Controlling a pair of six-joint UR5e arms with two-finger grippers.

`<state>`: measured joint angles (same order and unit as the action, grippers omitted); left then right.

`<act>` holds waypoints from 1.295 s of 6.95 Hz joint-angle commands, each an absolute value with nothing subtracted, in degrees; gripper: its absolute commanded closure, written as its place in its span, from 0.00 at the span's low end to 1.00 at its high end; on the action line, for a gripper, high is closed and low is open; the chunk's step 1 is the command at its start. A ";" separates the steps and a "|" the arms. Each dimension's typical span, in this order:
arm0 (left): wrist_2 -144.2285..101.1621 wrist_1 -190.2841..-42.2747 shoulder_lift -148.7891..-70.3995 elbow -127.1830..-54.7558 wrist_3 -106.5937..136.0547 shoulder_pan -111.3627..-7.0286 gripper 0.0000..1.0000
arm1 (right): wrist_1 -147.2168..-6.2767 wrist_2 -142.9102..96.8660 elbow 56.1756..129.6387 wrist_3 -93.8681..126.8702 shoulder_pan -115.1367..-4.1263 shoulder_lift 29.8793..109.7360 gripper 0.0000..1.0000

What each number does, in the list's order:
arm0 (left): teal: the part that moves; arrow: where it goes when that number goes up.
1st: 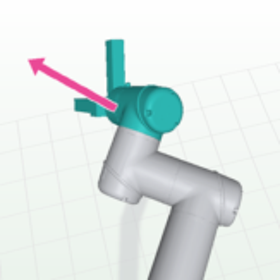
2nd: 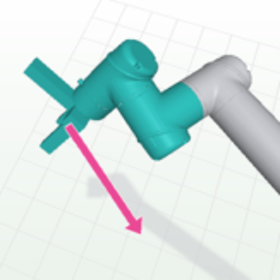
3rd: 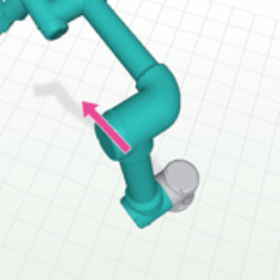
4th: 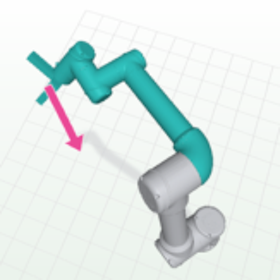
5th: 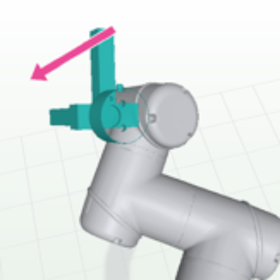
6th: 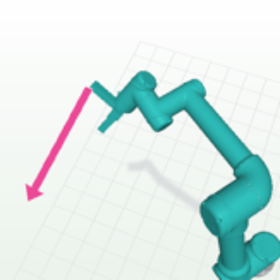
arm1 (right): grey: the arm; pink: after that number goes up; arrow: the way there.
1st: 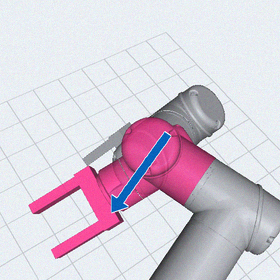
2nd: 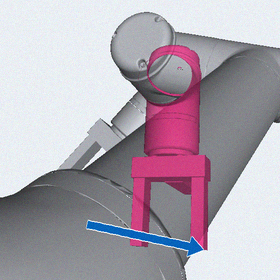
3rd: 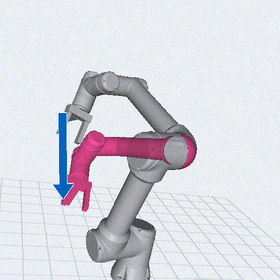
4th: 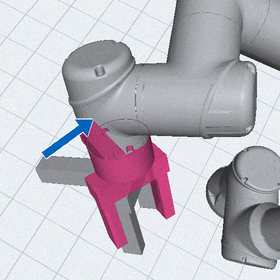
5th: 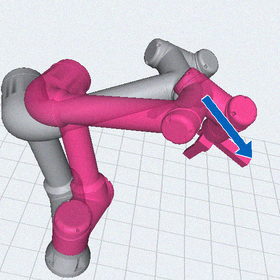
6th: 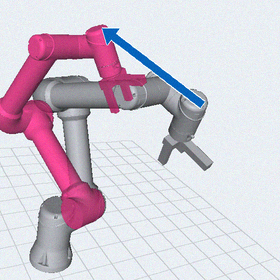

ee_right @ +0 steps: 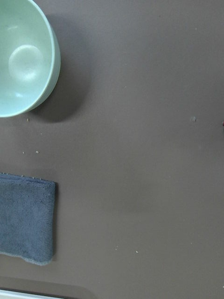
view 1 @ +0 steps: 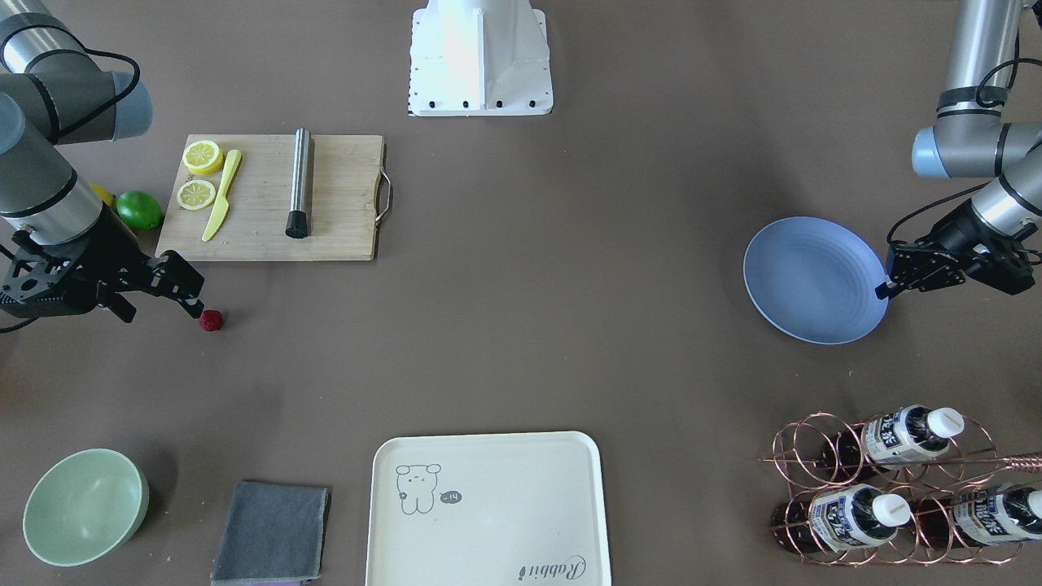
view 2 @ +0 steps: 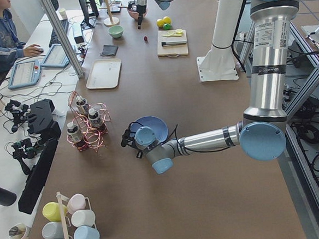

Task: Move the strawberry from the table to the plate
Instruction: 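Push the blue plate with the left gripper toward the table center while the right waits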

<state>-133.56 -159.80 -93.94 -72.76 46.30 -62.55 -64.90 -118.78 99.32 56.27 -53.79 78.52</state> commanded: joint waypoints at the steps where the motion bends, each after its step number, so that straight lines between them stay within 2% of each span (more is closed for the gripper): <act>1: -133.51 -159.52 -98.76 -77.68 64.07 -61.27 1.00 | -64.86 -118.74 99.40 56.60 -53.79 78.49 0.00; 4: -122.75 -159.17 -108.25 -79.45 78.79 -46.91 1.00 | -64.78 -118.74 99.40 56.78 -53.79 78.49 0.00; 5: -117.30 -152.56 -112.20 -80.50 79.01 -43.37 1.00 | -64.78 -118.74 99.40 56.78 -53.79 78.49 0.00; 7: -108.51 -134.63 -118.36 -87.86 79.10 -34.85 1.00 | -64.78 -118.83 99.40 57.04 -53.53 78.40 0.00; 9: -104.60 -132.19 -120.76 -87.45 79.72 -30.77 1.00 | -64.69 -118.74 99.23 57.04 -53.35 78.40 0.00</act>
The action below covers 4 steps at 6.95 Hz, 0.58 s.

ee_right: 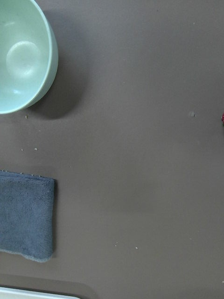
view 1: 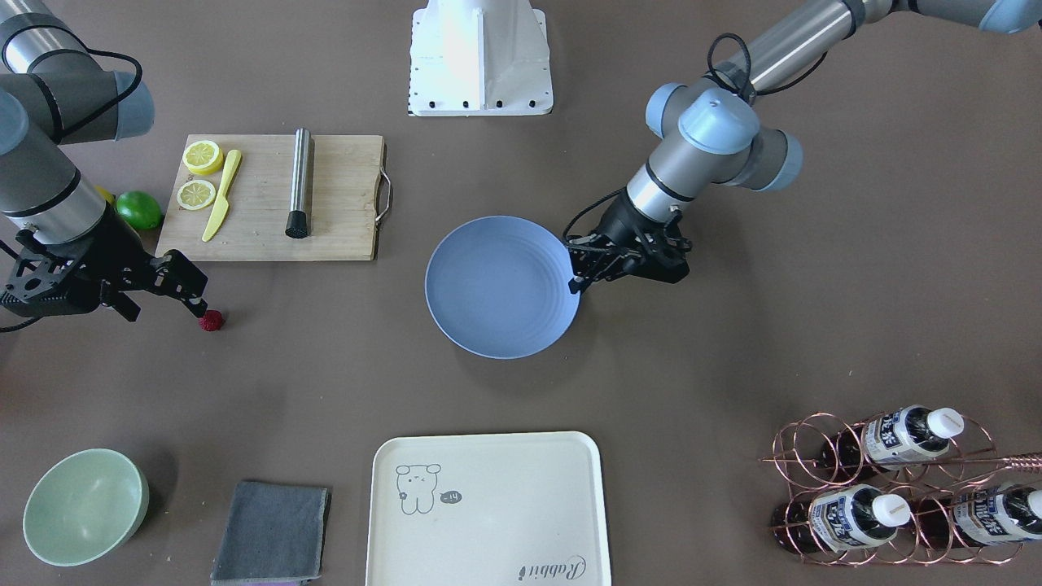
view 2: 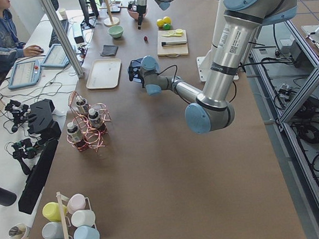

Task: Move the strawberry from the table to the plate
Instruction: 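Push the blue plate with the left gripper toward the table center while the right waits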

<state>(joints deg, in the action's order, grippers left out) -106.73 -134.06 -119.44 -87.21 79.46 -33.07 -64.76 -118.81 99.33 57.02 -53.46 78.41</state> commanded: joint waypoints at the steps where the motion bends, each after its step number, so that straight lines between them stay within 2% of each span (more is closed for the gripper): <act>1: -102.68 -131.93 -120.85 -86.67 79.63 -30.59 1.00 | -64.77 -118.74 99.23 57.04 -53.26 78.31 0.00; 4: -102.48 -131.40 -121.73 -85.52 79.19 -31.03 1.00 | -64.69 -118.74 98.79 57.04 -53.09 77.96 0.00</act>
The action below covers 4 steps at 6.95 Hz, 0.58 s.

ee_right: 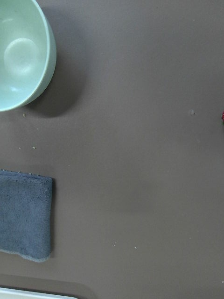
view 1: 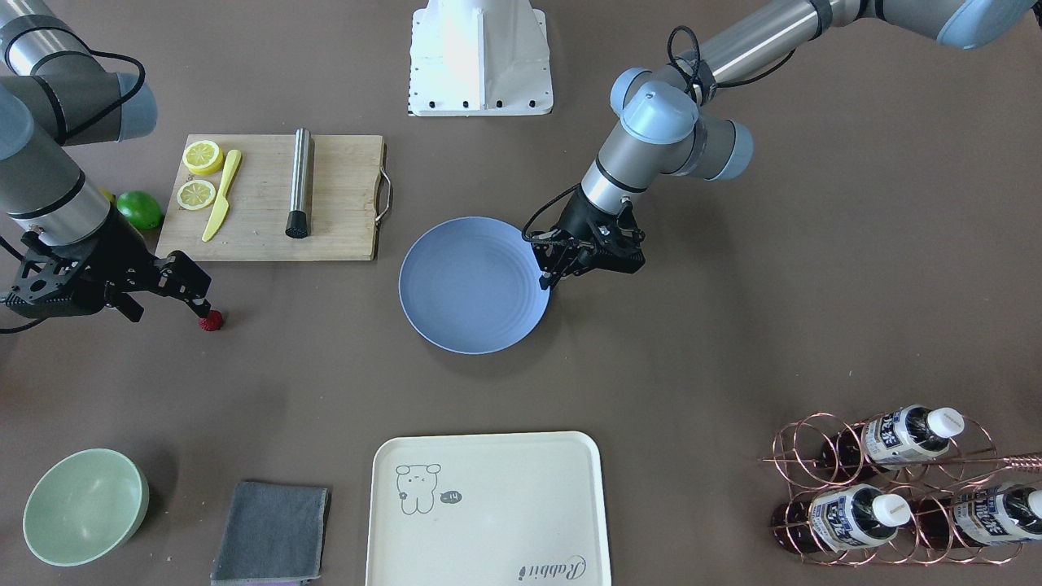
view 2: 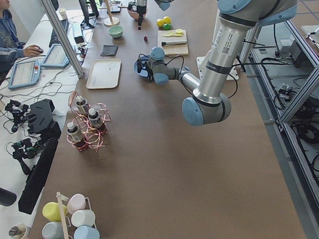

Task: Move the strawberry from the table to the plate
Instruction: 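Push the blue plate with the left gripper toward the table center while the right waits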

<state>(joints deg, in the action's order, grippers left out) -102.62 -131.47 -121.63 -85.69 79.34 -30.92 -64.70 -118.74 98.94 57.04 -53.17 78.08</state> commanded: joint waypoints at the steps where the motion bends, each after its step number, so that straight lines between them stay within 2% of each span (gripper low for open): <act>1: -102.22 -131.57 -121.55 -85.34 78.84 -31.03 0.56 | -64.69 -118.74 98.70 57.04 -53.00 77.87 0.00; 2: -101.35 -131.66 -121.29 -85.08 75.79 -30.85 0.03 | -64.77 -118.74 98.61 57.04 -52.91 77.96 0.00; 4: -107.00 -131.57 -119.20 -87.26 72.36 -35.74 0.01 | -64.78 -115.51 97.83 57.04 -50.55 77.96 0.00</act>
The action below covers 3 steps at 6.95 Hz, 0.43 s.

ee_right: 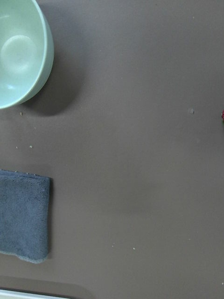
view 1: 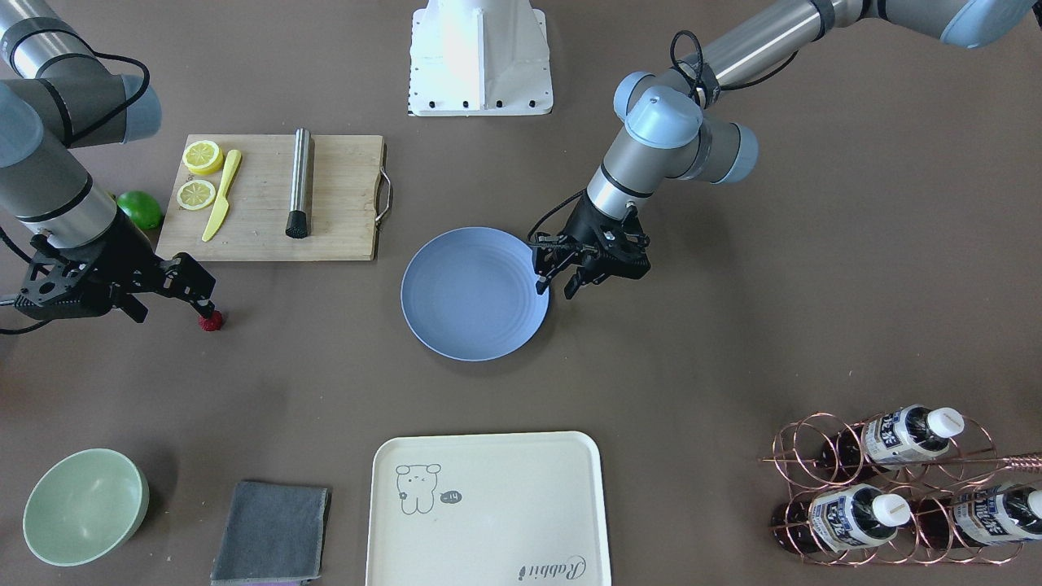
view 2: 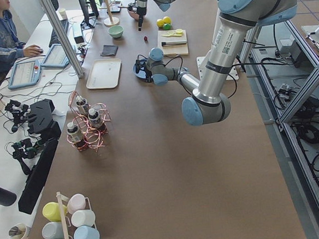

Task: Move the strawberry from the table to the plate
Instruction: 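Withdraw the left arm while lowering the right gripper onto the strawberry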

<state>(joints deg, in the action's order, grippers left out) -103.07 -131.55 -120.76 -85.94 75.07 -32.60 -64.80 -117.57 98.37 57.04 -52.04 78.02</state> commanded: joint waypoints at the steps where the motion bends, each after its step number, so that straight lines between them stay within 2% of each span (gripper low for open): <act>1: -114.45 -131.57 -113.26 -91.97 68.77 -41.17 0.01 | -64.78 -114.44 96.78 57.13 -49.49 77.78 0.01; 3: -126.77 -131.66 -102.97 -95.44 55.19 -53.99 0.01 | -64.78 -113.29 94.15 57.22 -48.26 76.91 0.01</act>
